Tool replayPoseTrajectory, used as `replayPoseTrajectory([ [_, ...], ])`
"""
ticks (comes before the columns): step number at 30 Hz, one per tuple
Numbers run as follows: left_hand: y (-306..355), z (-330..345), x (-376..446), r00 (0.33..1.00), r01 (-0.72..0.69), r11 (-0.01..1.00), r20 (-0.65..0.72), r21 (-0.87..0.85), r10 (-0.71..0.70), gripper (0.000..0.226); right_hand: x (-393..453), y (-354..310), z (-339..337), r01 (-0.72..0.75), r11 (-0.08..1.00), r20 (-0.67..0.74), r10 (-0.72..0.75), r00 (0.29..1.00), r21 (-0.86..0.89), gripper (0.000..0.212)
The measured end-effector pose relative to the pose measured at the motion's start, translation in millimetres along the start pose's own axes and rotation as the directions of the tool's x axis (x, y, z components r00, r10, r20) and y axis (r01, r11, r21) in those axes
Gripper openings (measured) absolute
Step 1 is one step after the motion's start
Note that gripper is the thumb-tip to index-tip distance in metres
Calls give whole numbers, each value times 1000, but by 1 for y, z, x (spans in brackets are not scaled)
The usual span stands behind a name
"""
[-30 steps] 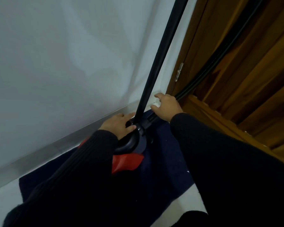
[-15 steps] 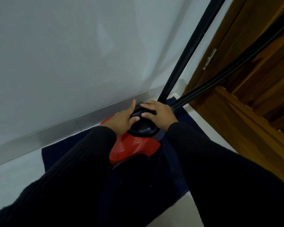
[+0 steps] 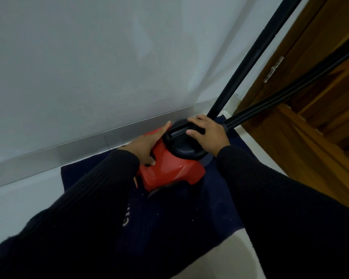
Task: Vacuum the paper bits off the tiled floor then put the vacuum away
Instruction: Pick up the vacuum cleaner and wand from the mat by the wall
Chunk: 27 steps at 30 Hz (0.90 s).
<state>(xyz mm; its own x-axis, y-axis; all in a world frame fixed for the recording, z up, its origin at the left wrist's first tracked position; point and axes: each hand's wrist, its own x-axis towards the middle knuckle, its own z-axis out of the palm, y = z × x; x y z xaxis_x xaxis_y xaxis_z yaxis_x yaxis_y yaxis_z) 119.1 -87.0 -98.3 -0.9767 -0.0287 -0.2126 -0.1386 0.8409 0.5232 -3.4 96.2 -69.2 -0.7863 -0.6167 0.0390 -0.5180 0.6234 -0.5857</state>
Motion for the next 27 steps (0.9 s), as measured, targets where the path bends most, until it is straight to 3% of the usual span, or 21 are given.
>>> replayPoseTrajectory([
  [3,7,-6,2,998,-45,999,-42,-2,45,119,-1,1,-1,15,1000,-10,-15,1000,-7,43],
  [6,22,-8,18,982,-128,991,-134,35,132,82,-1,2,-5,32,999,-6,-32,999,-2,48],
  [10,33,-5,48,992,-86,993,-81,82,93,59,7,10,-17,14,1000,-24,-14,1000,-14,63],
  [15,54,-26,92,980,-159,986,-130,-50,152,66,29,30,-57,-126,987,-227,101,969,-99,70],
  [20,108,-51,163,952,-251,962,-207,-103,226,74,47,60,-94,-289,956,-426,242,872,-48,74],
  [23,147,-60,199,918,-342,930,-259,-137,300,80,57,79,-113,-353,933,-502,337,796,66,74],
  [27,167,-60,228,888,-376,920,-326,-113,324,87,70,94,-130,-304,896,-500,434,749,323,75],
])
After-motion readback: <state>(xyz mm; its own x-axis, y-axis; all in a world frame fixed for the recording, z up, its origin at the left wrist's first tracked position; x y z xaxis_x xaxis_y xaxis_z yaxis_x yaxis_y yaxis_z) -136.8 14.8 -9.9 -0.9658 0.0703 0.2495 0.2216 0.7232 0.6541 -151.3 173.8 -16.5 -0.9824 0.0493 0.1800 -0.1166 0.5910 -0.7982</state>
